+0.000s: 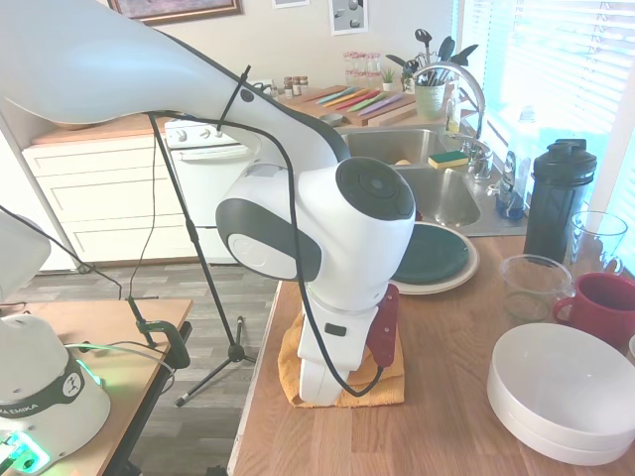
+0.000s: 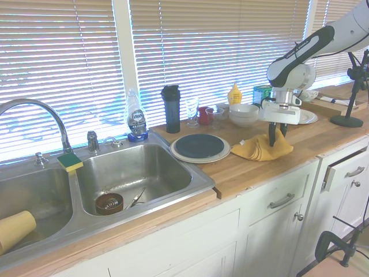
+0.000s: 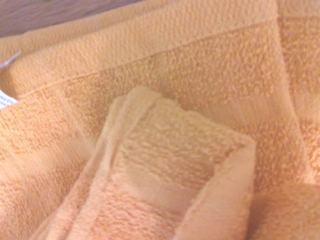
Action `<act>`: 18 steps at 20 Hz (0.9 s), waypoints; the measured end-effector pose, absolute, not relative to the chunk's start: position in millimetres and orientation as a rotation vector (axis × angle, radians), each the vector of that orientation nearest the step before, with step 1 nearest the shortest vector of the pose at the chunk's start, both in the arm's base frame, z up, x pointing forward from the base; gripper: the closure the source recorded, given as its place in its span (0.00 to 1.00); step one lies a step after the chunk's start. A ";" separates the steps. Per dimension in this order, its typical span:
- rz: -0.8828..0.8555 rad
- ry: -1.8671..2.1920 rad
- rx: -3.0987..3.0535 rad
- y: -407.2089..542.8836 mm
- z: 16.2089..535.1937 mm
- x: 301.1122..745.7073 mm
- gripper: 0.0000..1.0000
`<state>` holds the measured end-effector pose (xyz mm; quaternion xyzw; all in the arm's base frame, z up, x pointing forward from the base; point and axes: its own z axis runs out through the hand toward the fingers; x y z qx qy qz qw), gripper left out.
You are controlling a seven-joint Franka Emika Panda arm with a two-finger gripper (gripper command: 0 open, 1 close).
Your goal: Wipe the blue plate in clockwise motion
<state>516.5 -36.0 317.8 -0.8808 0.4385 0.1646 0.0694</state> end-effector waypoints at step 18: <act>0.351 1.281 -2.656 -20.5 392.4 515.7 1.00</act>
